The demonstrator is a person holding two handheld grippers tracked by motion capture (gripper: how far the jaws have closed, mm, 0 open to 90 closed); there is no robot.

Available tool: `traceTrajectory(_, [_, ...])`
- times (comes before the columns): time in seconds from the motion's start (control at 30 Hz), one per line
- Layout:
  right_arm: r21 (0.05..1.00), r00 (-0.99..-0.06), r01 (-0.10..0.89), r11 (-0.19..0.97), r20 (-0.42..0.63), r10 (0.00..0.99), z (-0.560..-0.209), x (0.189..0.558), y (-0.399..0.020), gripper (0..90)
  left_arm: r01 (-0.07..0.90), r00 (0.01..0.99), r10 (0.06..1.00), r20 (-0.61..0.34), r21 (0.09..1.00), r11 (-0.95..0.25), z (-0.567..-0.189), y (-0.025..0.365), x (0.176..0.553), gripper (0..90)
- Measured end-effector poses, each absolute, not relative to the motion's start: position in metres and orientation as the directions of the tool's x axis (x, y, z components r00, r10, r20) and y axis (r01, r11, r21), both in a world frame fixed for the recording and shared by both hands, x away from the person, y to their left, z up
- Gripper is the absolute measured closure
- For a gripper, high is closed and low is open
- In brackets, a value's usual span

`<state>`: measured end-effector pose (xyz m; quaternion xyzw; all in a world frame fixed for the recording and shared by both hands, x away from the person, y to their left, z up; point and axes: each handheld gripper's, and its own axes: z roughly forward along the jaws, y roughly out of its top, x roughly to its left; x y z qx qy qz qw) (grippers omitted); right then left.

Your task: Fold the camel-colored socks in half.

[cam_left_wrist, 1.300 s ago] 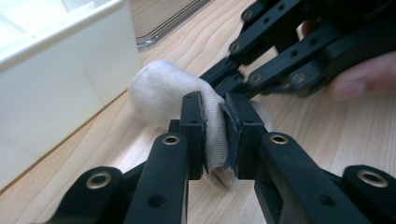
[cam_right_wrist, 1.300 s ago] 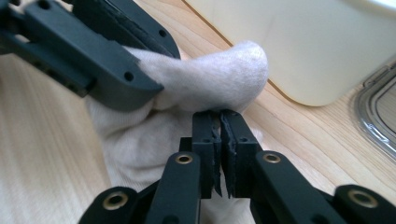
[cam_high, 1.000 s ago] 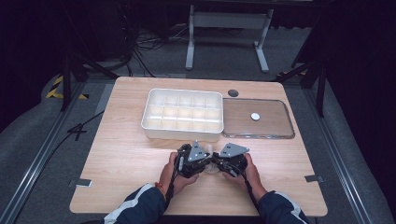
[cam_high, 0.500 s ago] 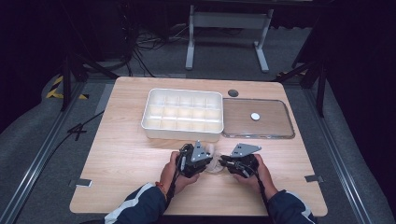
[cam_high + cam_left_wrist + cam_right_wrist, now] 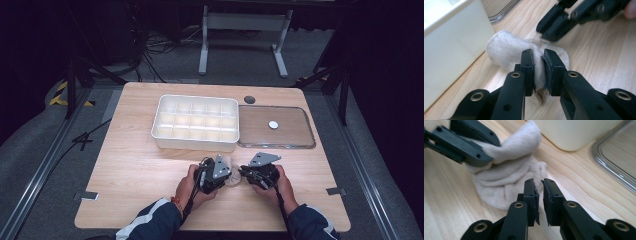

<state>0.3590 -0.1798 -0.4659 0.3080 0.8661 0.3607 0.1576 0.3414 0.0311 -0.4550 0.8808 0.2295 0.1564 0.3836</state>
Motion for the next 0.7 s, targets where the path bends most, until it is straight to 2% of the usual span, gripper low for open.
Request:
traceTrajectory(0.1, [0.700,-0.778,0.434,0.567,-0.026,0.627,-0.474,0.360,-0.178,88.5,0.284,0.848,0.521,0.092,0.751,-0.596,-0.456,0.029,0.341,78.7])
traceTrajectory(0.27, [0.706,-0.783,0.427,0.565,-0.025,0.622,-0.475,0.359,-0.174,89.6,0.283,0.858,0.509,0.064,0.769,-0.574,-0.458,0.024,0.341,76.0])
traceTrajectory(0.4, [0.713,-0.788,0.421,0.561,-0.019,0.615,-0.476,0.357,-0.173,89.5,0.288,0.865,0.498,0.066,0.748,-0.598,-0.465,0.017,0.339,75.4])
traceTrajectory(0.5, [0.719,-0.787,0.412,0.560,-0.028,0.616,-0.475,0.358,-0.175,85.2,0.298,0.862,0.504,0.052,0.752,-0.588,-0.467,0.017,0.339,73.4])
traceTrajectory(0.63, [0.802,-0.772,0.386,0.455,0.011,0.636,-0.462,0.360,-0.183,79.3,0.302,0.862,0.506,0.041,0.759,-0.576,-0.469,0.018,0.340,73.4])
traceTrajectory(0.7, [0.827,-0.773,0.354,0.436,-0.003,0.634,-0.458,0.359,-0.181,74.4,0.300,0.861,0.506,0.042,0.762,-0.574,-0.471,0.018,0.340,73.6])
